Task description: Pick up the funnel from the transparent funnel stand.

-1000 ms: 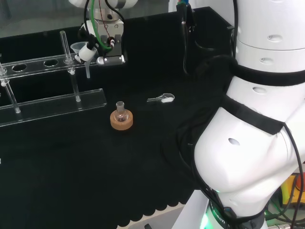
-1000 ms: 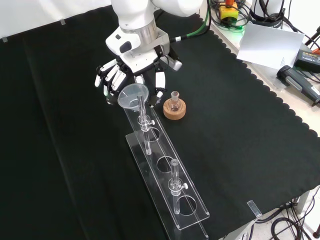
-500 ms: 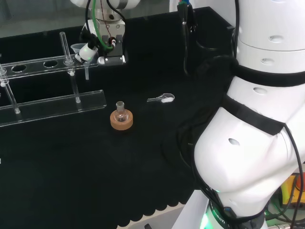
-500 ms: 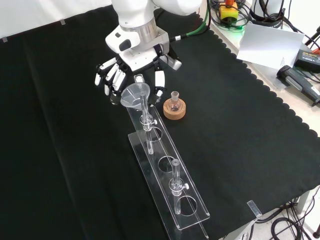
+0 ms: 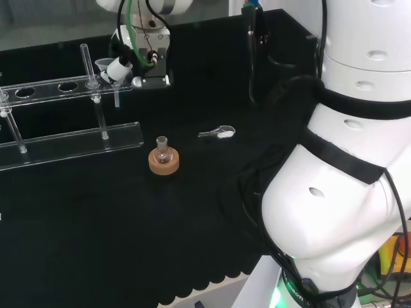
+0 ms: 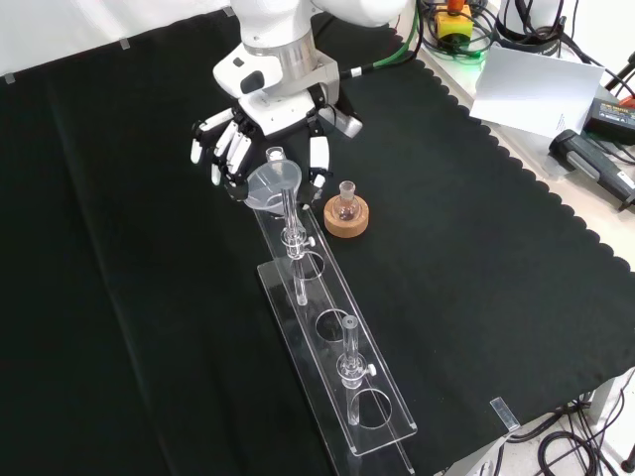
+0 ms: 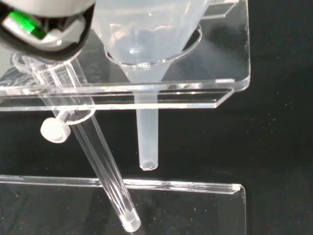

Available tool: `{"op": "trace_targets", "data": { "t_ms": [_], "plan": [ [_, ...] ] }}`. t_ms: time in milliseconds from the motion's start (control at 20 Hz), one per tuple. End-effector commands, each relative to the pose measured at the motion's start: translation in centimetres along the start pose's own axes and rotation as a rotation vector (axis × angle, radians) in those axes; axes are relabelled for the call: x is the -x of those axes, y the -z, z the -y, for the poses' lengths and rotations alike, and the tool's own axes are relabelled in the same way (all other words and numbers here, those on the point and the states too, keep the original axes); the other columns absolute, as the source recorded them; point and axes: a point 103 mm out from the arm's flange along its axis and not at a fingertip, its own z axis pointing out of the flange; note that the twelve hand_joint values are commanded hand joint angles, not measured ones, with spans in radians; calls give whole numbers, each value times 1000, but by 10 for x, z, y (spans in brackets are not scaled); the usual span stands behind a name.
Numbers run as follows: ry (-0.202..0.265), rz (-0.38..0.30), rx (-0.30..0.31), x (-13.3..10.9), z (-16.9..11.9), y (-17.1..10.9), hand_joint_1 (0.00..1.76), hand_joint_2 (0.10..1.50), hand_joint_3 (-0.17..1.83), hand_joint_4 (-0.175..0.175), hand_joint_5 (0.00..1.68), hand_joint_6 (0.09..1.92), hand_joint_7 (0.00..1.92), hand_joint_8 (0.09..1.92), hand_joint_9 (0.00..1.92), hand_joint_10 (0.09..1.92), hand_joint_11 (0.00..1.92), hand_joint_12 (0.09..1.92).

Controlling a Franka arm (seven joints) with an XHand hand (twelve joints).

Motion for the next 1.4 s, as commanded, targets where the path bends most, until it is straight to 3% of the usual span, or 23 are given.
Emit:
{"op": "trace_targets", "data": {
  "t_ms": [50, 700, 1400],
  "plan": [
    [1, -8, 32, 1, 4, 5, 864, 534, 504, 69, 758, 602, 1056, 449, 630, 446, 0, 891],
    [17, -6, 120, 2, 18, 21, 905, 530, 510, 73, 769, 637, 1056, 463, 651, 439, 0, 933],
    [97, 38, 264, -10, 40, 58, 928, 527, 519, 70, 758, 641, 1051, 468, 658, 433, 0, 954]
  ]
}}
